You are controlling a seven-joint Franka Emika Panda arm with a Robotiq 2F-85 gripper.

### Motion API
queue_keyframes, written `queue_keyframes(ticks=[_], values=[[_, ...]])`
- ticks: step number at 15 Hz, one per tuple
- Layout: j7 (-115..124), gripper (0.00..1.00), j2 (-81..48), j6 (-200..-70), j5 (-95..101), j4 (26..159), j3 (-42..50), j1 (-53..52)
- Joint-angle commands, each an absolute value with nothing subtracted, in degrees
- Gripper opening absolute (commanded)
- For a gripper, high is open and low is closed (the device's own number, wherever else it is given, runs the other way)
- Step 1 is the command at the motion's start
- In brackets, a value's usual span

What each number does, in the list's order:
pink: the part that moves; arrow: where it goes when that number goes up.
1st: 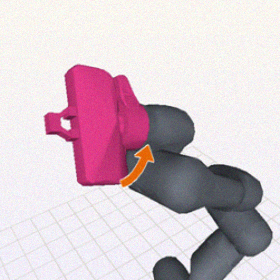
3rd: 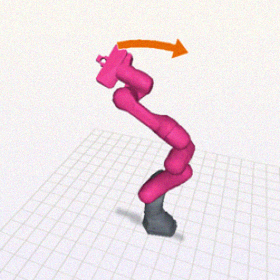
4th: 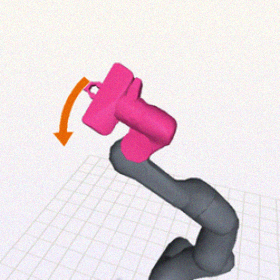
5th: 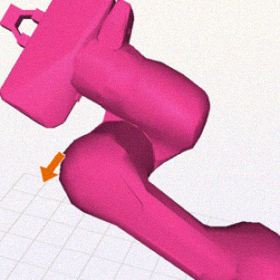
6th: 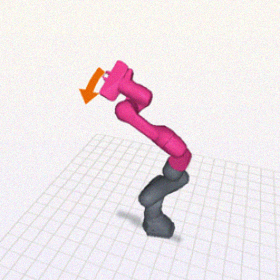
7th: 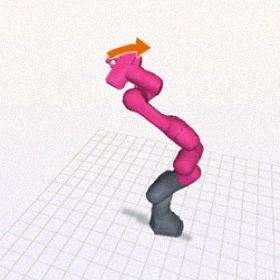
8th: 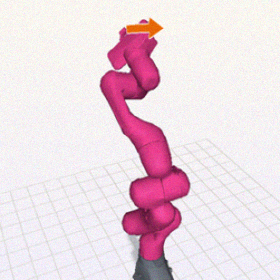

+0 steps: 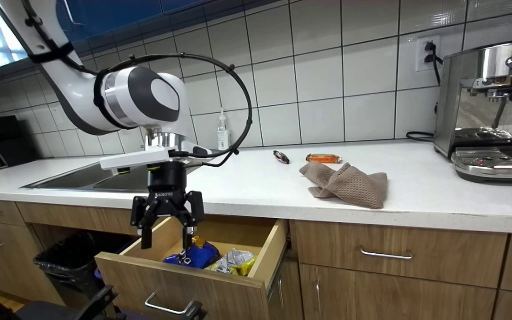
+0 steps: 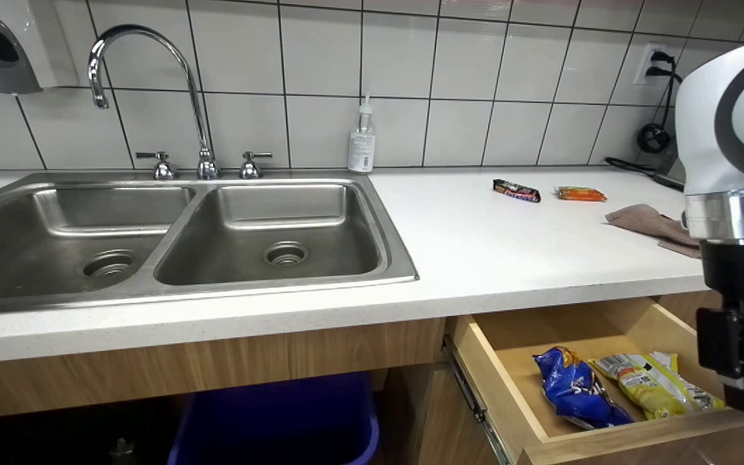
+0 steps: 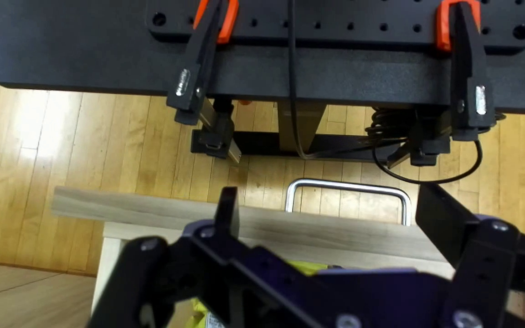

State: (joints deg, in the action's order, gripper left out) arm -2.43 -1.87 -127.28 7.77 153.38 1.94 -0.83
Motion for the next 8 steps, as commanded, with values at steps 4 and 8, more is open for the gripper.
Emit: queue_keyframes(ticks=[4, 8], values=[[-2.41, 1.00, -0.05, -127.70, 13.21, 157.54, 2.64, 0.50], [-2.44, 1.00, -0.49, -128.21, 15.68, 158.84, 2.79, 0.46]])
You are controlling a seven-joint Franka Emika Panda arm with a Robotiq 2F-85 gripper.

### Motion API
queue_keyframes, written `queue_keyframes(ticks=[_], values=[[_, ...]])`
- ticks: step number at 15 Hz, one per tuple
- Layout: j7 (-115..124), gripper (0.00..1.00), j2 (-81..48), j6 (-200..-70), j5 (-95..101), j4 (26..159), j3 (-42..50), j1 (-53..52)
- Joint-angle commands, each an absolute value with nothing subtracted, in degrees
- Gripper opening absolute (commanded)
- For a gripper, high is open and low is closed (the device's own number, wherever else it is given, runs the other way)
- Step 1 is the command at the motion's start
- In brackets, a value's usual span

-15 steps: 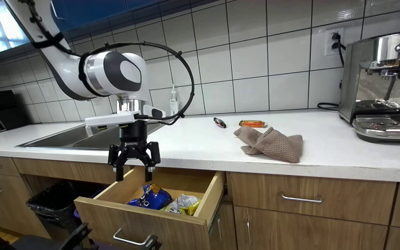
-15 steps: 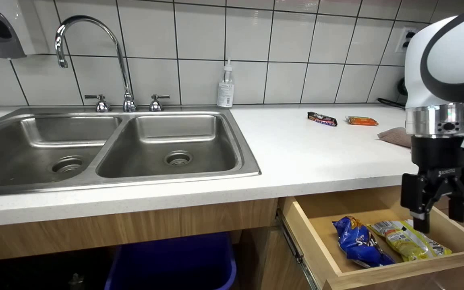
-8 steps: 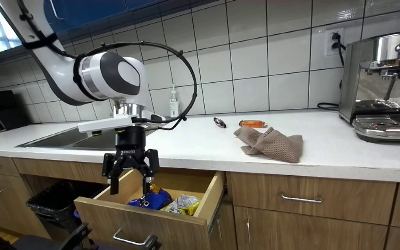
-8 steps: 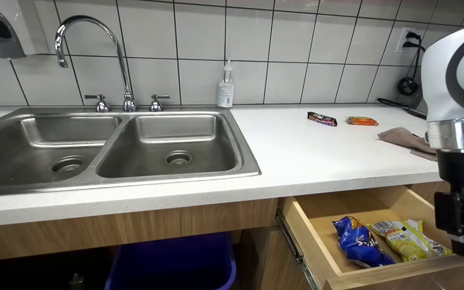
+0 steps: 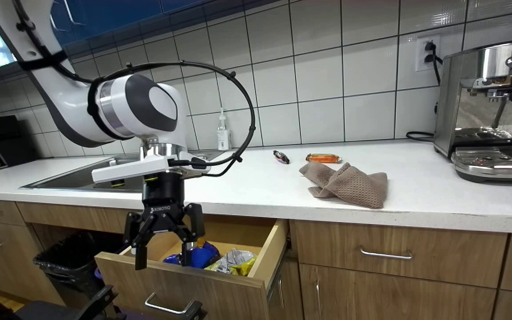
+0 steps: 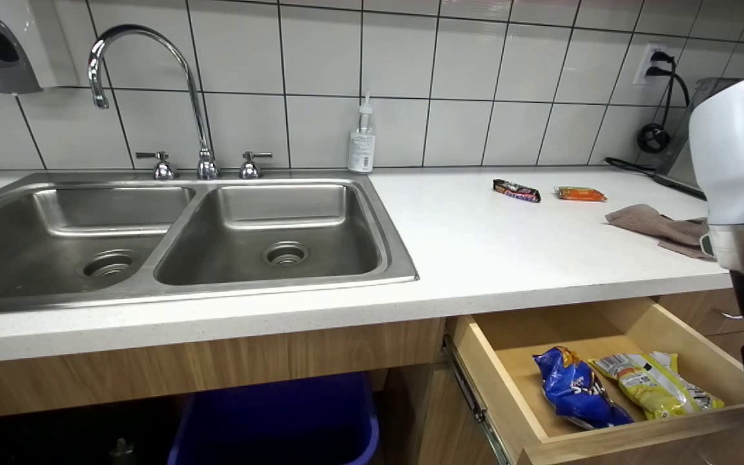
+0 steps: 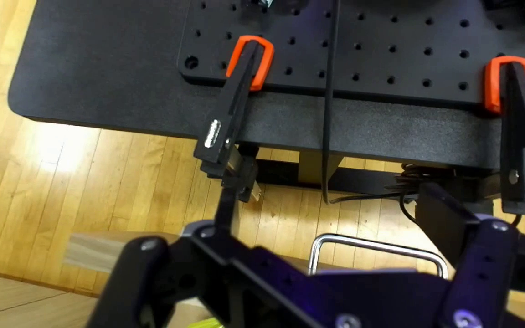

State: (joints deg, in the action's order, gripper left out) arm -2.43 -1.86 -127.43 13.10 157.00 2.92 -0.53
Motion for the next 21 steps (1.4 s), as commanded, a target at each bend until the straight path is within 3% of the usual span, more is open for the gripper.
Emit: queue_keyframes(ticks=[1, 21], values=[[-2.47, 1.00, -0.68, -128.41, 16.09, 159.13, 2.79, 0.46], [7.89, 1.00, -10.80, -147.56, 21.79, 158.22, 5.31, -0.91]])
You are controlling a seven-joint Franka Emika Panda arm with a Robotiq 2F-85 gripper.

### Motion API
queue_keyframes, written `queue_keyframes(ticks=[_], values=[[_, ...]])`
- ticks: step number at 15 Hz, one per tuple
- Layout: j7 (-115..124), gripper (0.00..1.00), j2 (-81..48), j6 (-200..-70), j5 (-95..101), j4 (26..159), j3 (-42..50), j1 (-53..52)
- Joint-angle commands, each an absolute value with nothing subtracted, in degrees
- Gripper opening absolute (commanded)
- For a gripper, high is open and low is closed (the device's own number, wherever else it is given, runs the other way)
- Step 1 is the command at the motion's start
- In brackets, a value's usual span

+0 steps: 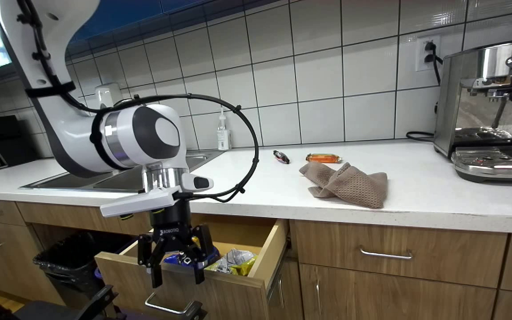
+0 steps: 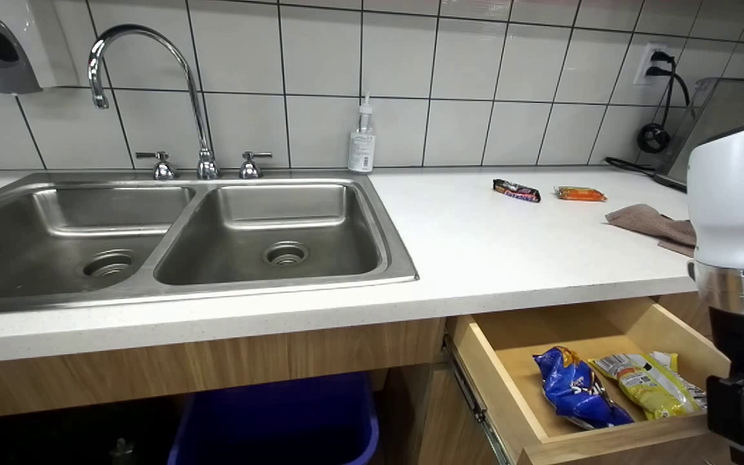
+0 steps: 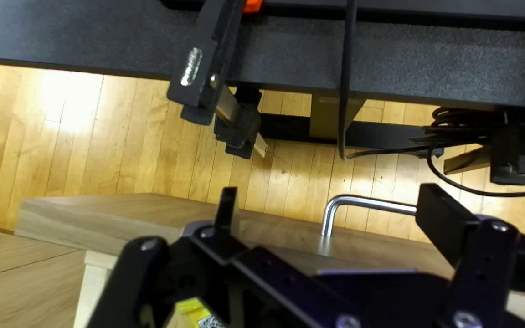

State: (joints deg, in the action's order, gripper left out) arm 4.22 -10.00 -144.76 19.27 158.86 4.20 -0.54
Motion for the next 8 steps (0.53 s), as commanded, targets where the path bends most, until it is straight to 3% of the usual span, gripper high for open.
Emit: queue_keyframes(ticks=[1, 8], values=[[8.72, 1.00, -10.95, -148.68, 22.24, 158.07, 5.68, -1.05], [13.42, 1.00, -12.39, -151.13, 22.70, 156.33, 6.87, -1.83]])
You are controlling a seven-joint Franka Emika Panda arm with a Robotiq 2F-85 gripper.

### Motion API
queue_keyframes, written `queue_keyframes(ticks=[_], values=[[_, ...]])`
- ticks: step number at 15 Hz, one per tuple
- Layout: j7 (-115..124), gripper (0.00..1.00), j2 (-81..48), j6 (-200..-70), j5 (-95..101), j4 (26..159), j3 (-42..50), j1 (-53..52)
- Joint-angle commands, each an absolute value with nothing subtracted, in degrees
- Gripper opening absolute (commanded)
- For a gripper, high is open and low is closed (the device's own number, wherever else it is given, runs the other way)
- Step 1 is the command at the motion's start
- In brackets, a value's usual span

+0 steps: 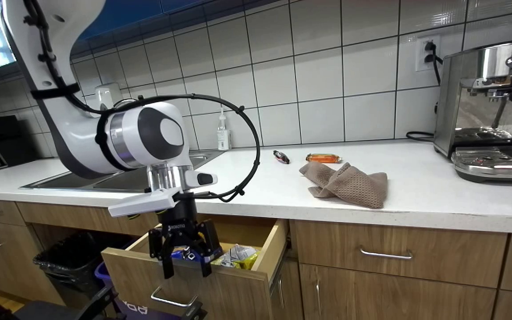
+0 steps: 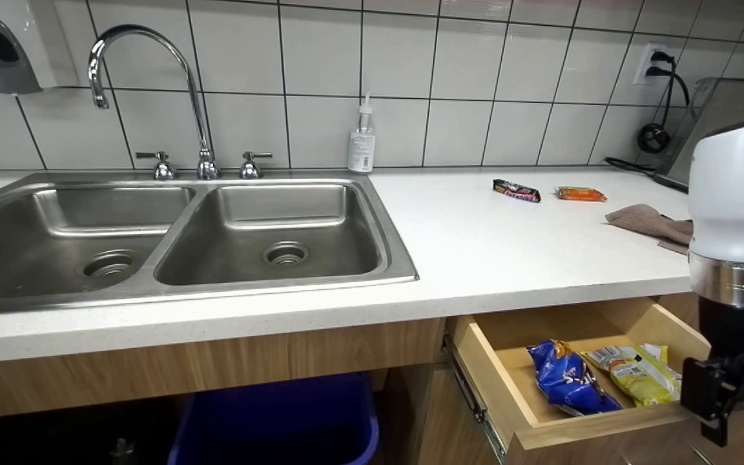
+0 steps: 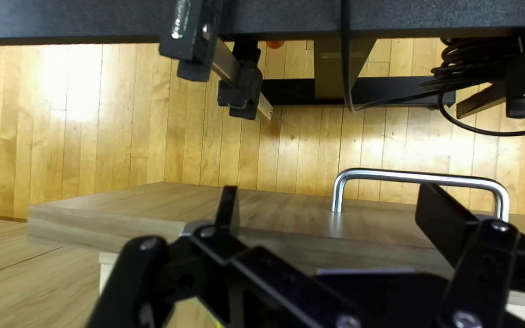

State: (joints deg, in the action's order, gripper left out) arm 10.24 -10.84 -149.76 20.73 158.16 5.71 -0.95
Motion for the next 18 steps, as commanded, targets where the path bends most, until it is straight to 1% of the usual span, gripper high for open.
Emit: queue_keyframes(ticks=[1, 18], values=[[13.81, 1.00, -12.67, -151.26, 22.60, 155.93, 7.00, -1.92], [16.13, 1.00, -18.84, -151.86, 20.50, 147.37, 7.48, -3.94]])
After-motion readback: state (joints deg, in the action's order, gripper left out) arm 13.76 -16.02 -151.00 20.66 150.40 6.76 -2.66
